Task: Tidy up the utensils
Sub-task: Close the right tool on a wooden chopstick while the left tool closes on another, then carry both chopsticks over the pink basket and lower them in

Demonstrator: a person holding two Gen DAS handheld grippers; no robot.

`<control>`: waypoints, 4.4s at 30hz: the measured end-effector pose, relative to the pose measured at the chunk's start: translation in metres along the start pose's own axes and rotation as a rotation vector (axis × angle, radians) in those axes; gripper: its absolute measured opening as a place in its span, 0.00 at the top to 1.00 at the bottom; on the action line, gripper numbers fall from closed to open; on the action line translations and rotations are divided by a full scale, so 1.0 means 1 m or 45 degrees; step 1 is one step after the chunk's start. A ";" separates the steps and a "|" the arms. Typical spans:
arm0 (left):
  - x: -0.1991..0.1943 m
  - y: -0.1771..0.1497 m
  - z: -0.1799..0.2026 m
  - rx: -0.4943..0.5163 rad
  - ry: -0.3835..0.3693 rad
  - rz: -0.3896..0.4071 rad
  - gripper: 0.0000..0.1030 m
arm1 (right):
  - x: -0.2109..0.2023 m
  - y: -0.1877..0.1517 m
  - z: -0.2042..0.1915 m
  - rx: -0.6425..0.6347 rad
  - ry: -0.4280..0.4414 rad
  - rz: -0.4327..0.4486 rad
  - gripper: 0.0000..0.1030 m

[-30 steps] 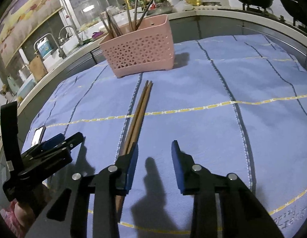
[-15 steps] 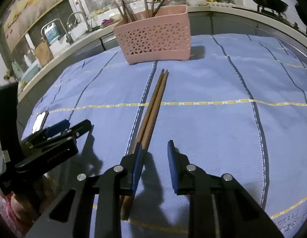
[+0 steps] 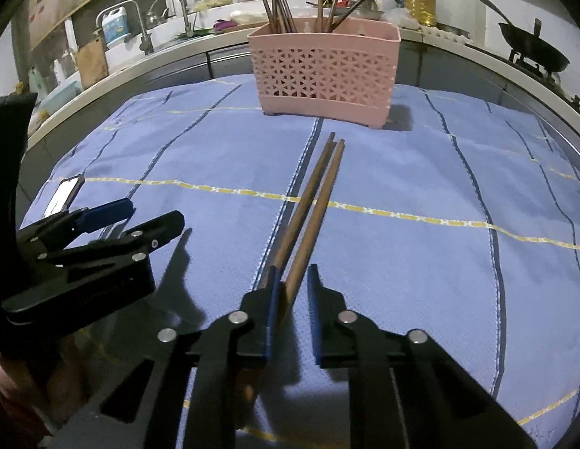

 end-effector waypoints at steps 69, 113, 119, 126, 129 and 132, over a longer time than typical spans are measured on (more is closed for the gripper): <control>0.018 0.032 0.080 0.151 0.049 -0.139 0.27 | -0.022 -0.033 0.070 0.290 0.115 0.076 0.92; -0.023 0.100 0.038 0.111 -0.392 -0.010 0.95 | -0.053 0.076 0.045 -0.041 0.435 0.033 0.93; -0.113 0.160 0.023 0.112 -0.403 0.315 0.95 | -0.121 0.138 0.046 0.010 0.461 0.422 0.93; -0.144 0.252 0.029 0.077 -0.235 0.585 0.95 | -0.125 0.228 0.048 0.113 0.476 0.768 0.93; -0.134 0.277 0.028 0.074 -0.184 0.601 0.95 | -0.099 0.258 0.052 0.144 0.469 0.805 0.93; -0.124 0.291 0.026 0.086 -0.179 0.605 0.95 | -0.069 0.280 0.060 0.169 0.453 0.803 0.93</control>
Point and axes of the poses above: each gripper's, at about its wrist camera, not at the fingertips, and x roughly the way its jaws point, z to its right, y to its top, the point moved 3 cm from there along x, roughly the way its jaws point, and after that the axes turned 14 degrees about -z, right-handed, at the moved point
